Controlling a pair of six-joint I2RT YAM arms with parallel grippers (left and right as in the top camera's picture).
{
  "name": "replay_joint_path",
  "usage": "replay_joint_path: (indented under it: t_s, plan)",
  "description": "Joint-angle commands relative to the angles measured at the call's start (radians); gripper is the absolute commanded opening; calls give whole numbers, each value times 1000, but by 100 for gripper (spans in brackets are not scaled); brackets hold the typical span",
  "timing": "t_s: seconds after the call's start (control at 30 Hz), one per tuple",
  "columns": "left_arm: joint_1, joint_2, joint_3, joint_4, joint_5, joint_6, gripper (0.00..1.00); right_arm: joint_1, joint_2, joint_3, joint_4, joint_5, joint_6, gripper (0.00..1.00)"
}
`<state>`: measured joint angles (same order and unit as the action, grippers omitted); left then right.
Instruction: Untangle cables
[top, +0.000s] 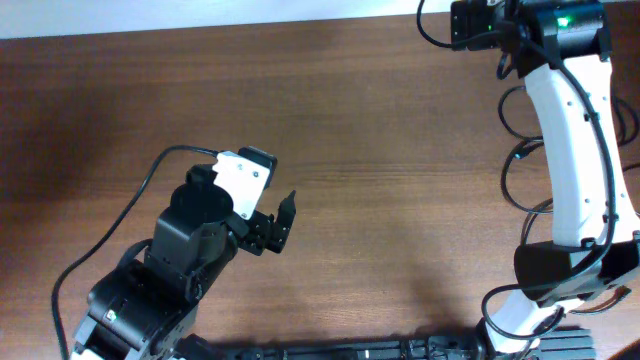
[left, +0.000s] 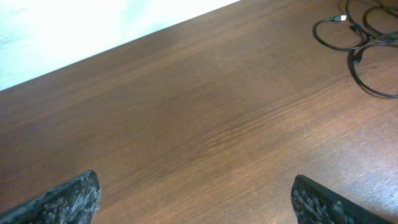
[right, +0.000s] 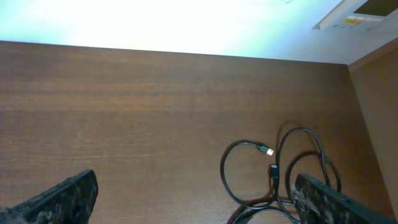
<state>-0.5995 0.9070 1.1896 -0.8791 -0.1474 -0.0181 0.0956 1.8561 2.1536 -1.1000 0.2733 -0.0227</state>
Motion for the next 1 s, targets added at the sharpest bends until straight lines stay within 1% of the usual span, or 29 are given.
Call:
replay_joint_path:
  t_s: [0.0, 0.2, 0.23, 0.3, 0.37, 0.43, 0.47, 0.53, 0.6, 0.67, 0.7, 0.73, 0.83, 0.9, 0.93, 0.97]
  plan:
    - [5, -3, 4, 1, -10, 15, 99, 9, 3, 10, -2, 23, 4, 99]
    - [-2, -30, -13, -44, -9, 16, 99, 9, 3, 10, -2, 23, 4, 99]
    - [-2, -43, -31, -51, -27, 16, 99, 9, 3, 10, -2, 23, 4, 99]
    - [4, -73, -87, -54, -21, 15, 99, 9, 3, 10, -2, 23, 4, 99]
    - [29, -140, -207, -30, 21, 15, 99, 9, 3, 10, -2, 23, 4, 99]
    - [60, -193, -301, 14, 60, 15, 99, 9, 3, 10, -2, 23, 4, 99]
    - [87, -228, -368, 57, 103, 15, 99, 9, 3, 10, -2, 23, 4, 99]
    - [141, -286, -490, 175, 197, 15, 99, 9, 3, 10, -2, 23, 4, 98]
    - [188, -347, -622, 339, 294, 15, 99, 9, 3, 10, -2, 23, 4, 99]
    - [221, -402, -734, 490, 351, 15, 99, 9, 3, 10, -2, 23, 4, 99]
    - [250, -452, -849, 679, 393, 15, 99, 9, 3, 10, -2, 23, 4, 99]
    - [261, -471, -904, 778, 408, 15, 99, 9, 3, 10, -2, 23, 4, 99]
    - [290, -517, -1099, 1175, 439, 15, 99, 9, 3, 10, -2, 23, 4, 99]
    - [300, -523, -1161, 1315, 422, 14, 99, 9, 3, 10, -2, 23, 4, 99]
    - [303, -523, -1180, 1360, 406, 15, 99, 9, 3, 10, -2, 23, 4, 99]
    - [304, -523, -1180, 1366, 382, 15, 99, 9, 3, 10, -2, 23, 4, 99]
